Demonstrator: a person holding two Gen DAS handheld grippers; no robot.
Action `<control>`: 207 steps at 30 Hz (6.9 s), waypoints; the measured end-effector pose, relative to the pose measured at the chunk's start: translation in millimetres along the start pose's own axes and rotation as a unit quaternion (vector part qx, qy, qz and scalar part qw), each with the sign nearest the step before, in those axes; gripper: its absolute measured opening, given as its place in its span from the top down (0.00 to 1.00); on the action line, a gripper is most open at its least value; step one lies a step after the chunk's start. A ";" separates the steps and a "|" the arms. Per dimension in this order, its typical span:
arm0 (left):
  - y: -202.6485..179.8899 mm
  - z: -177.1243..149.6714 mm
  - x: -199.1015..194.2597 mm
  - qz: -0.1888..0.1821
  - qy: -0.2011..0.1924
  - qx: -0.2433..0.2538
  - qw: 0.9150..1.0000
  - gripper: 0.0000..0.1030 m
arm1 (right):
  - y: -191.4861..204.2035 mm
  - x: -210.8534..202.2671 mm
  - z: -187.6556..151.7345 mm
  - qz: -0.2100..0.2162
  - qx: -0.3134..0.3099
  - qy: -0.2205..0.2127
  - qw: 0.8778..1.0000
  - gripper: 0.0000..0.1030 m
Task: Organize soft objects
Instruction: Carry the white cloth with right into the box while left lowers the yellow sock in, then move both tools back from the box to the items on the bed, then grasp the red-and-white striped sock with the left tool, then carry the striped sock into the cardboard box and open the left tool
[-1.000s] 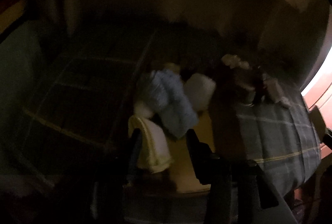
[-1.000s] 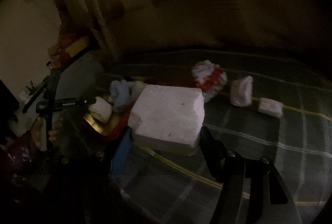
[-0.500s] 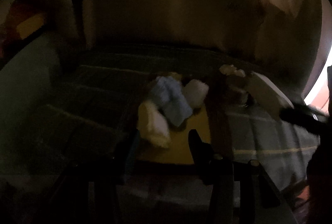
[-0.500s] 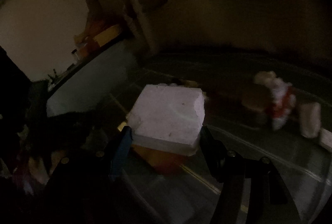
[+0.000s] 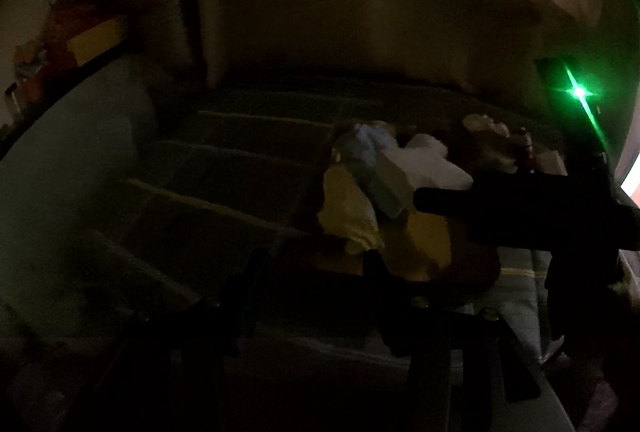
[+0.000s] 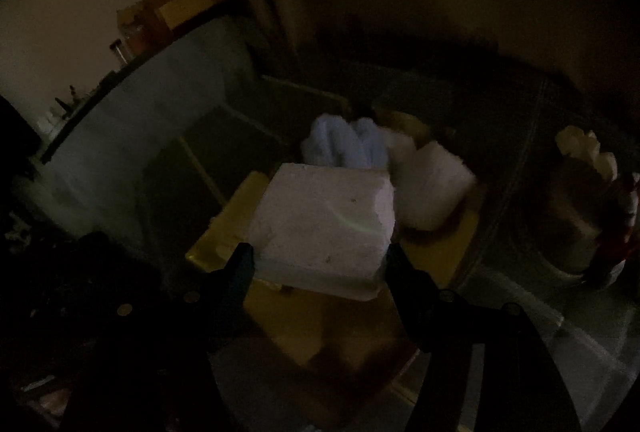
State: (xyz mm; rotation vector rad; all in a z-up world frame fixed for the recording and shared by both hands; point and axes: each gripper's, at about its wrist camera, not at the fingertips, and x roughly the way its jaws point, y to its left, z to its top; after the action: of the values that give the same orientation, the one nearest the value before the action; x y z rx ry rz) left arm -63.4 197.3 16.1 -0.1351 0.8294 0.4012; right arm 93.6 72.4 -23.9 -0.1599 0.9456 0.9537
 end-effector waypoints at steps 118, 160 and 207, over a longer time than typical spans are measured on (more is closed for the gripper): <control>-347.9 144.1 181.5 -0.192 0.128 0.210 0.950 0.52 | -300.2 -219.5 -204.7 -0.241 0.261 -0.138 0.924 0.10; -210.4 74.6 5.6 -0.143 -0.009 0.088 0.986 0.91 | -317.0 -205.7 -199.9 -0.247 0.276 -0.118 0.921 0.10; -89.5 23.4 -12.0 -0.045 -0.064 0.037 0.996 0.44 | -280.2 -198.0 -150.7 -0.216 0.195 -0.095 0.952 0.14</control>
State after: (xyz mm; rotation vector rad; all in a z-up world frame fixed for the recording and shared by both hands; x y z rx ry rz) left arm -18.9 118.1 37.2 -0.0779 0.7087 0.2905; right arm 166.5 -294.7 -43.1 0.0600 0.8558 0.3597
